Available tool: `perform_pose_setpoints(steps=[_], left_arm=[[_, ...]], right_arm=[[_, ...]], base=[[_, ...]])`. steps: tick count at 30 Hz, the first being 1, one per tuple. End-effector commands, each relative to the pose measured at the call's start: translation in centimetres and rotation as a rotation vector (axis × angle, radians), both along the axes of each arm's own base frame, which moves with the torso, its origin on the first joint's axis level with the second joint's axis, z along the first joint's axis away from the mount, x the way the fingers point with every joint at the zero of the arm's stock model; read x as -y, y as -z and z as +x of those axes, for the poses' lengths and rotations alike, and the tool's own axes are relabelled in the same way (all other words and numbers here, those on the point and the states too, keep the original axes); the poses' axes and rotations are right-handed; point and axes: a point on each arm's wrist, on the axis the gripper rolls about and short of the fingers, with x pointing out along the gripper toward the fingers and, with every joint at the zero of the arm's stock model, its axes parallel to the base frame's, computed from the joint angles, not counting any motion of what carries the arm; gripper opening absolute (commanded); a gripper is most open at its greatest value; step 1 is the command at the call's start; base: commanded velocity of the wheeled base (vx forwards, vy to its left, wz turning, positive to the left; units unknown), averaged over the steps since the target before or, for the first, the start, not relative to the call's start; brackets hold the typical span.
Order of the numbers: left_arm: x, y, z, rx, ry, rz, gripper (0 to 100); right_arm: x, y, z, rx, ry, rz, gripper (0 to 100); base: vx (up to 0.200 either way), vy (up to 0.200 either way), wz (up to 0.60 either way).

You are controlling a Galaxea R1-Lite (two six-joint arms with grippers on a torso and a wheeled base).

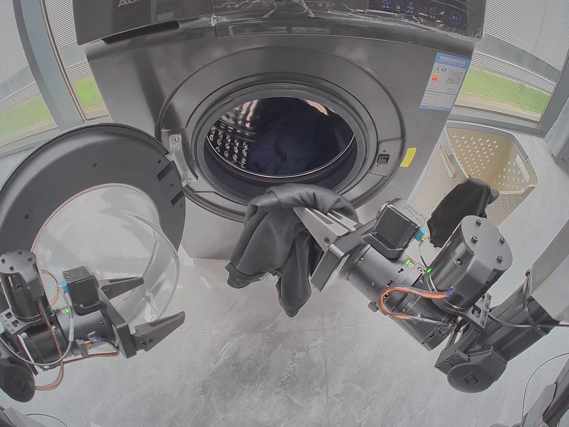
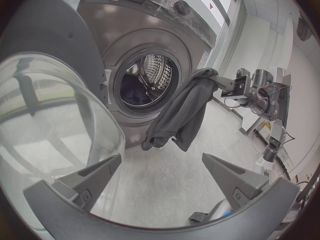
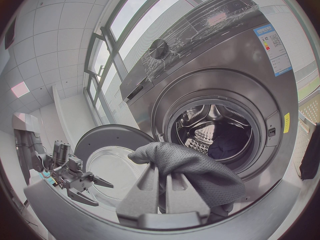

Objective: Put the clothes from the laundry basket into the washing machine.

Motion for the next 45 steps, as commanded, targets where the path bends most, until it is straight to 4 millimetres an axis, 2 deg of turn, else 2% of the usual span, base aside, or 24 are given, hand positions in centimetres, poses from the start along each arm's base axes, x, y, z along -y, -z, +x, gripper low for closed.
perform_pose_setpoints(steps=[1,12,24,34,44,45], left_arm=[[2.9,2.4,4.0,-0.06,0.053,0.022,100],[5.8,3.3,6.3,-0.075,0.133,0.02,100],[6.9,4.2,9.0,-0.063,0.131,0.017,100],[8.1,5.9,11.9,-0.018,0.127,-0.003,100],[8.6,6.0,13.1,0.034,0.124,-0.03,100],[8.6,6.1,13.1,0.033,0.124,-0.031,0]], right_arm=[[0.6,-0.5,-0.5,0.005,0.002,0.008,0],[1.1,-1.0,-1.1,0.01,-0.002,0.014,0],[0.9,-0.9,-1.3,0.009,-0.012,0.013,0],[0.9,-0.9,-1.4,0.008,-0.015,0.014,0],[0.8,-0.9,-1.4,0.007,-0.016,0.015,0],[0.8,-0.9,-1.4,0.006,-0.016,0.014,0]], base=[[0.0,0.0,0.0],[0.0,0.0,0.0],[0.0,0.0,0.0],[0.0,0.0,0.0],[0.0,0.0,0.0],[0.0,0.0,0.0]])
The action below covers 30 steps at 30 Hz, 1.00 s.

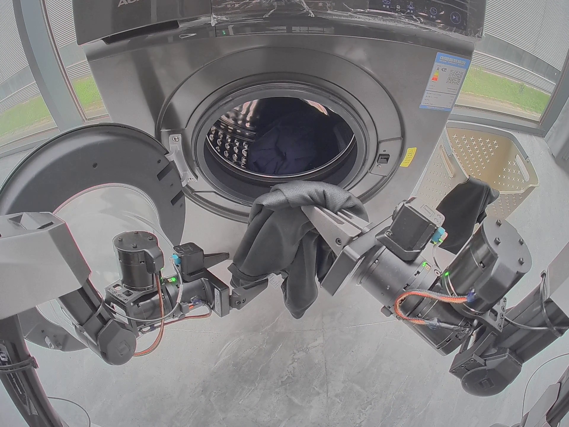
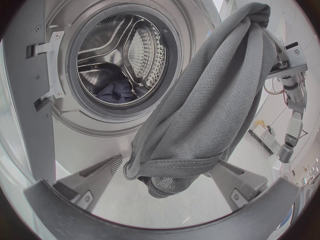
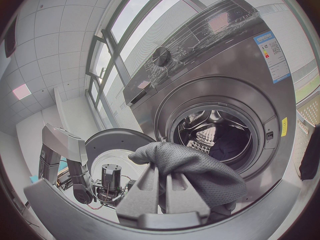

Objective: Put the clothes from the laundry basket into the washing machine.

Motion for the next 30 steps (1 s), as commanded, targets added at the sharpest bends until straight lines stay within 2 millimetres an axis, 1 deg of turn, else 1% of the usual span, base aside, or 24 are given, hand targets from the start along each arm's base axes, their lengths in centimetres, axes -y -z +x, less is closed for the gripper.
perform_pose_setpoints(steps=[1,8,12,15,16,18,19,20,21,22,23,26,28,30], left_arm=[[0.2,0.5,0.2,-0.006,0.001,0.001,0],[0.4,0.6,0.0,0.022,0.013,-0.013,0],[0.6,0.5,-0.8,0.048,0.028,-0.029,0],[0.6,0.5,-2.1,0.059,0.046,-0.035,0],[0.6,0.5,-2.3,0.062,0.048,-0.036,0],[0.2,0.4,-3.8,0.079,0.056,-0.041,0],[0.1,0.4,-3.9,0.079,0.056,-0.039,0],[-0.4,0.3,-4.9,0.072,0.059,-0.028,0],[-0.5,0.1,-5.3,0.072,0.06,-0.026,0],[-1.0,-0.3,-6.2,0.074,0.059,-0.028,0],[-1.1,-0.5,-6.3,0.076,0.059,-0.03,0],[-1.9,-1.9,-8.1,0.101,0.06,-0.054,0],[-2.2,-2.5,-9.0,0.118,0.067,-0.06,0],[-2.1,-3.1,-9.5,0.135,0.08,-0.072,0]], right_arm=[[0.0,0.0,0.0,0.001,-0.001,0.001,0],[0.0,0.1,0.1,-0.004,0.003,-0.001,0],[-0.1,0.2,0.1,-0.006,0.003,-0.003,0],[-0.1,0.6,0.4,-0.011,0.009,-0.013,0],[-0.1,0.7,0.5,-0.014,0.01,-0.015,0],[-0.1,1.1,0.9,-0.023,0.016,-0.025,0],[-0.1,1.1,0.9,-0.023,0.017,-0.025,0],[-0.4,1.5,1.1,-0.032,0.017,-0.033,0],[-0.4,1.6,1.1,-0.035,0.016,-0.035,0],[-0.6,2.1,1.2,-0.045,0.016,-0.044,0],[-0.6,2.1,1.2,-0.046,0.015,-0.045,0],[-0.9,2.8,1.4,-0.057,0.013,-0.06,0],[-0.9,3.0,1.5,-0.063,0.011,-0.065,0],[-1.0,3.4,1.5,-0.074,0.01,-0.078,0]], base=[[0.0,0.0,0.0],[0.0,0.0,0.0],[0.0,0.0,0.0],[0.0,0.0,0.0],[0.0,0.0,0.0],[0.0,0.0,0.0],[0.0,0.0,0.0],[0.0,0.0,0.0],[0.0,0.0,0.0],[0.0,0.0,0.0],[0.0,0.0,0.0],[0.0,0.0,0.0],[0.0,0.0,0.0],[0.0,0.0,0.0]])
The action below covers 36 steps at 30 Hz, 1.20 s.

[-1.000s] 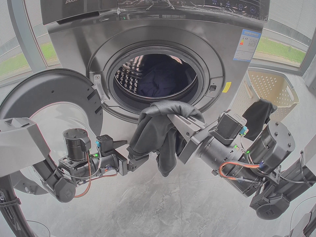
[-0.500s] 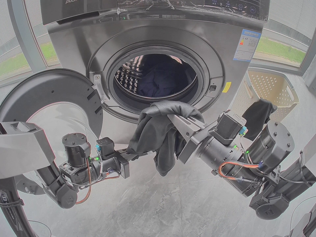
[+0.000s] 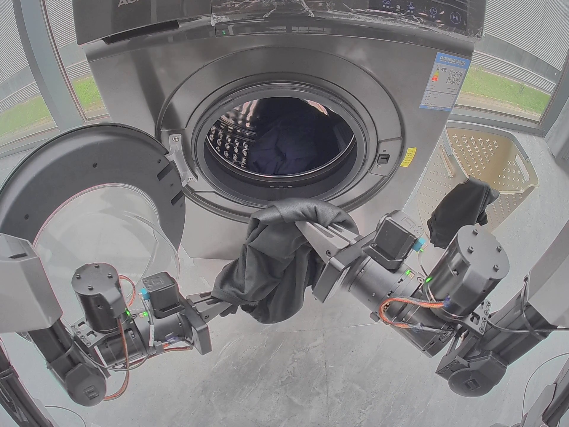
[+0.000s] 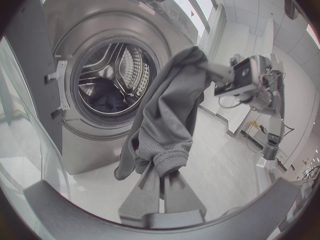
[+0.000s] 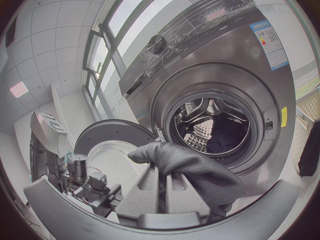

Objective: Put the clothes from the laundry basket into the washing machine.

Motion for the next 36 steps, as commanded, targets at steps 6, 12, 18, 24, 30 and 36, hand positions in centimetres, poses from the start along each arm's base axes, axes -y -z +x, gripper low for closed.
perform_pose_setpoints(steps=[6,12,18,24,30,36], left_arm=[[-0.1,-2.8,-2.6,0.083,0.046,-0.056,0],[0.3,-4.1,-2.0,0.123,0.02,-0.105,0],[1.0,-5.5,-1.0,0.152,-0.041,-0.173,0],[1.4,-6.4,0.0,0.181,-0.11,-0.213,0],[1.6,-7.0,0.5,0.205,-0.136,-0.232,0],[2.1,-7.5,1.6,0.229,-0.196,-0.257,0]], right_arm=[[-0.7,4.2,-0.2,-0.099,-0.022,-0.114,100],[-0.7,6.2,-0.5,-0.148,-0.029,-0.173,100],[-0.5,7.6,-0.7,-0.182,-0.031,-0.215,100],[-0.4,8.0,-0.8,-0.195,-0.031,-0.228,100],[-0.5,8.0,-0.9,-0.196,-0.034,-0.23,100],[-1.2,8.5,-1.4,-0.2,-0.06,-0.239,100]], base=[[0.0,0.0,0.0],[0.0,0.0,0.0],[0.0,0.0,0.0],[0.0,0.0,0.0],[0.0,0.0,0.0],[0.0,0.0,0.0]])
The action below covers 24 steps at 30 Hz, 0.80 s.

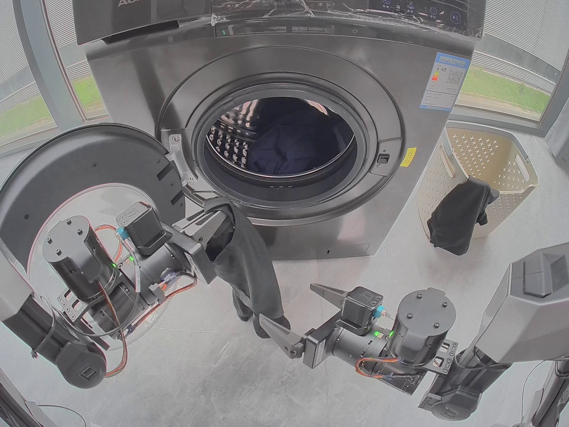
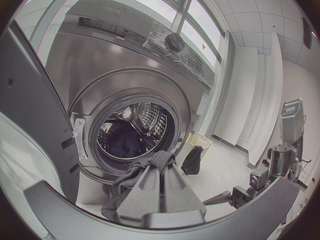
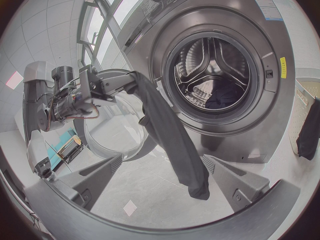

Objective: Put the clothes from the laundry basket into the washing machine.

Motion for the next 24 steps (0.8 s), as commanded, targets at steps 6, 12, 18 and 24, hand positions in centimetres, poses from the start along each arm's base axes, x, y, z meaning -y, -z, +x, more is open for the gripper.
perform_pose_setpoints(steps=[6,12,18,24], left_arm=[[1.0,-0.5,1.7,0.023,-0.054,-0.033,0],[2.6,-0.6,1.9,0.01,-0.051,-0.079,0],[3.2,-0.6,1.7,0.007,-0.041,-0.086,0],[3.1,-0.9,1.5,0.016,-0.04,-0.095,0]], right_arm=[[-2.5,1.5,-0.7,-0.028,-0.06,0.007,100],[-4.7,1.6,0.3,0.007,-0.072,0.045,100],[-6.3,1.6,1.6,0.042,-0.083,0.081,100],[-7.4,2.2,4.0,0.068,-0.084,0.105,100]], base=[[0.0,0.0,0.0],[0.0,0.0,0.0],[0.0,0.0,0.0],[0.0,0.0,0.0]])
